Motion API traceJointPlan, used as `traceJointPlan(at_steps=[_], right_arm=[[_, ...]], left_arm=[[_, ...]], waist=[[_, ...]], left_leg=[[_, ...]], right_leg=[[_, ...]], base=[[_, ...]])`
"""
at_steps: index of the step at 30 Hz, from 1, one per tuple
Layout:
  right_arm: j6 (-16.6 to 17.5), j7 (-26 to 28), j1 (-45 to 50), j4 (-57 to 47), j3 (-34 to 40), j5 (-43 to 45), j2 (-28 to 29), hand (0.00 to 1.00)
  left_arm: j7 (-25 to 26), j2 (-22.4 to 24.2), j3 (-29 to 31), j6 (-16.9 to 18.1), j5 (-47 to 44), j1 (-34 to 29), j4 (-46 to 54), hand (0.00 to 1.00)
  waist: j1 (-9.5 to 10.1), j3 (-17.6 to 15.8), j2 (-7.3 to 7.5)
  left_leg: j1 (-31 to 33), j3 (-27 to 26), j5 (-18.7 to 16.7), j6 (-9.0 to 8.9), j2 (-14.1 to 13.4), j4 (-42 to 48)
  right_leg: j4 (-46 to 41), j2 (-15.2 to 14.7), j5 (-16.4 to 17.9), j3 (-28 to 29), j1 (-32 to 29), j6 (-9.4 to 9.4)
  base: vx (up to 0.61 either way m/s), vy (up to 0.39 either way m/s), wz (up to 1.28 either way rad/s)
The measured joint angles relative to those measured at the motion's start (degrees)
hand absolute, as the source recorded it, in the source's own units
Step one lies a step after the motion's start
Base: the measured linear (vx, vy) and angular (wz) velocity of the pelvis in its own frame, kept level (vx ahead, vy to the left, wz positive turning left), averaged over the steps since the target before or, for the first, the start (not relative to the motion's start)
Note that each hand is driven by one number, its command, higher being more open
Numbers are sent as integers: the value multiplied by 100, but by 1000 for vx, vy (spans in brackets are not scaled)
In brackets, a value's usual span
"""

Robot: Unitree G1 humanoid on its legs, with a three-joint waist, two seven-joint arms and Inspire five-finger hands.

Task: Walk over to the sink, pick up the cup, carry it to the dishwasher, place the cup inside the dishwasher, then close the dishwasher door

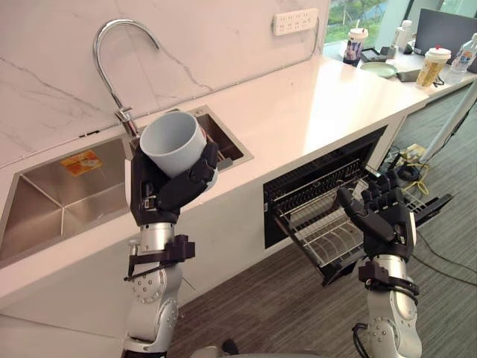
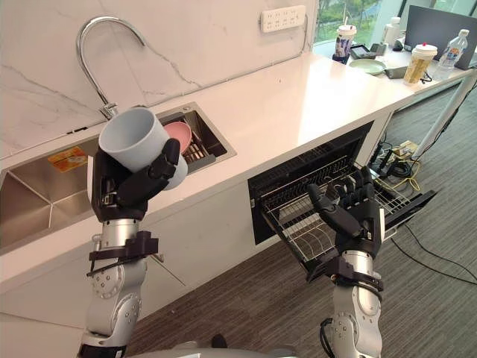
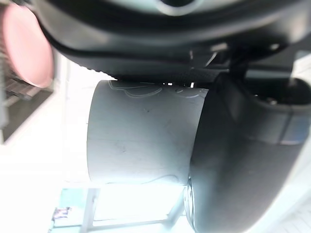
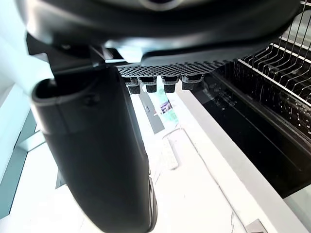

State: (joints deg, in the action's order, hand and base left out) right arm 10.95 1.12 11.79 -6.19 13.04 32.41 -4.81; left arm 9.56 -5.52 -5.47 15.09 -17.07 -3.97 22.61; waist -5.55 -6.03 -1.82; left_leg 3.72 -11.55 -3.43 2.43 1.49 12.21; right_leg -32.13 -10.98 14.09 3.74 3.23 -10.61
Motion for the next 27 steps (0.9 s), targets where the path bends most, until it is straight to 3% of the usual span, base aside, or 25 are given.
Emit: traceJointPlan(at_steps=[5,7,9,12,15,19,23,27], right_arm=[[-90,38,-38,7,-51,0,153,100],[-142,175,-219,33,-238,-6,150,100],[-159,292,-333,34,-277,-34,144,100],[-160,297,-513,24,-339,-82,75,100],[-181,185,-588,19,-321,-82,-198,100],[-288,70,-582,18,-446,-110,-124,100],[-412,104,-581,19,-535,-96,-107,100],[-431,161,-451,32,-694,-63,-104,100]], left_arm=[[158,142,83,-38,24,39,1,0],[379,168,342,-37,25,27,-5,0],[496,101,529,-34,23,19,-24,0],[672,-115,728,29,10,-145,-67,0],[657,155,599,59,11,-191,-65,0],[674,284,528,37,22,-236,-67,0],[695,303,543,52,22,-314,-67,0],[785,353,566,193,23,-557,-178,0]], waist=[[9,-88,-32],[63,-171,-70],[184,-241,-67],[242,-262,195],[236,-235,55],[271,-239,48],[306,-240,33],[317,-398,-270]], left_leg=[[-289,-195,-167,155,-41,-23],[-435,-491,-192,149,-230,-165],[-570,-723,-260,4,-406,-222],[-723,-913,-458,-259,-384,-39],[-415,-667,-438,-334,-510,78],[-560,-565,-411,-386,-804,-14],[-556,-566,-511,-475,-913,65],[-157,-362,-1198,-510,-1448,1480]], right_leg=[[-895,-312,-636,-576,-422,57],[-530,-410,-22,-1013,-615,210],[127,-401,-40,-1210,-776,221],[963,-545,-924,-1619,-868,360],[1592,-294,-936,-1822,-731,412],[2353,121,-1210,-1978,-219,542],[2609,239,-1282,-2012,-69,554],[2425,565,-955,-2041,92,650]], base=[[79,125,-23],[16,32,-63],[-23,-34,-74],[28,-161,-45],[68,-158,3],[87,-119,2],[64,-37,-1],[64,10,-1]])
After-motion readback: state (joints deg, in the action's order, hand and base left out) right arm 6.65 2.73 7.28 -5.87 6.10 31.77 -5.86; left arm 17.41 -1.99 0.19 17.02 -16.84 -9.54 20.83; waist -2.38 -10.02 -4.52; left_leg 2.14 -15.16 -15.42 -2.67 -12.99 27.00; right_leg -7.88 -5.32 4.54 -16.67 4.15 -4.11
